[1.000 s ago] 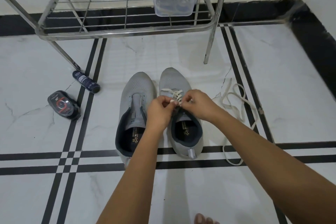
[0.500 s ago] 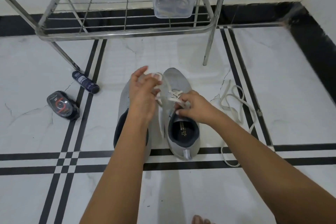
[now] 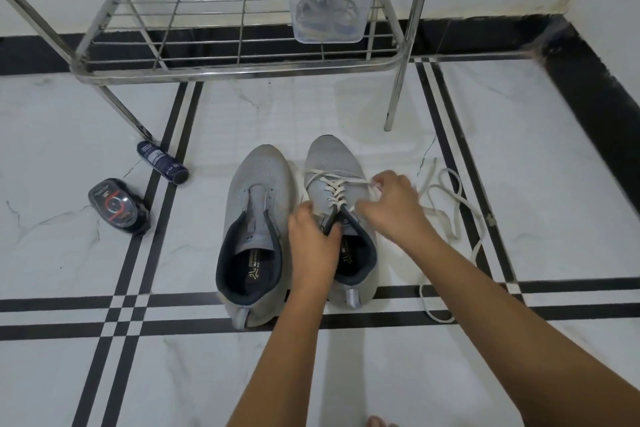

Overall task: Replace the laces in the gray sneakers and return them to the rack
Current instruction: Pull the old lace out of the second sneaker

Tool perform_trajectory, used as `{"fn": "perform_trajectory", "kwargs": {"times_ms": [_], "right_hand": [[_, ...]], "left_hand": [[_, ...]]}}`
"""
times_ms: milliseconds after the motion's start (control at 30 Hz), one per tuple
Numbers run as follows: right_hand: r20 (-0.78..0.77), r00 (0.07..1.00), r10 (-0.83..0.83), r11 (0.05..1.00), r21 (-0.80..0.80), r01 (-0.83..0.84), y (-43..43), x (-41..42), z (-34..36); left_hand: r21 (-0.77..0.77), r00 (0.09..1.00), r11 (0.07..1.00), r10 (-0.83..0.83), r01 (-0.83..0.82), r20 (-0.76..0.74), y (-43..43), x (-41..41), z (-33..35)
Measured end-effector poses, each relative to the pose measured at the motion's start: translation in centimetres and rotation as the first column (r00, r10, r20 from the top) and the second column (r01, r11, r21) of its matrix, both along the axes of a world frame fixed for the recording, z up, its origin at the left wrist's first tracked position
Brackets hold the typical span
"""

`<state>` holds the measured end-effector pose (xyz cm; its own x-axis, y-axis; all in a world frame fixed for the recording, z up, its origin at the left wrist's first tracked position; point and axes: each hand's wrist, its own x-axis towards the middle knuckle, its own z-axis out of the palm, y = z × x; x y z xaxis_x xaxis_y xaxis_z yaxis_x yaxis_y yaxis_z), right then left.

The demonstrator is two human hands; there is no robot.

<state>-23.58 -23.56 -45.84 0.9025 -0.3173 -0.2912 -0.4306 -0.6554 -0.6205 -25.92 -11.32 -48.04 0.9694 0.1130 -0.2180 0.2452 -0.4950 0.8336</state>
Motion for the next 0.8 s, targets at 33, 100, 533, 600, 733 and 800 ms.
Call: {"fn": "perform_trajectory", "kwargs": {"times_ms": [33, 100, 533, 600, 733, 800], "right_hand": [[-0.009, 0.994, 0.109, 0.994, -0.024, -0.109, 0.4, -0.5, -0.4], [-0.019, 0.975, 0.223, 0.972, -0.077, -0.224, 1.1, -1.0, -1.3], [0.089, 0.983, 0.160, 0.931, -0.344, -0.120, 0.3, -1.2, -2.4], [0.168, 0.901, 0.400, 0.799, -0.545, -0.253, 1.7, -0.4, -1.5], [-0.034, 0.782, 0.622, 0.629, -0.574, -0.525, 3.4, 0.9, -0.2], [-0.034, 0.770, 0.637, 0.599, -0.608, -0.522, 2.5, 1.6, -0.2]], "left_hand": [[-0.041, 0.999, 0.998, 0.049, -0.049, -0.013, 0.0, -0.2, 0.0], [-0.077, 0.997, 0.994, 0.076, -0.076, -0.002, 0.0, -0.3, 0.0], [-0.255, 0.961, 0.927, 0.271, -0.277, -0.057, 0.8, 1.1, -0.8], [-0.214, 0.980, 0.956, 0.201, -0.199, -0.012, 0.8, 1.2, -0.6], [-0.241, 0.982, 0.953, 0.189, -0.184, -0.004, 1.0, 1.5, -0.3], [-0.258, 0.975, 0.941, 0.221, -0.218, -0.017, 1.5, 1.7, -0.6]]}}
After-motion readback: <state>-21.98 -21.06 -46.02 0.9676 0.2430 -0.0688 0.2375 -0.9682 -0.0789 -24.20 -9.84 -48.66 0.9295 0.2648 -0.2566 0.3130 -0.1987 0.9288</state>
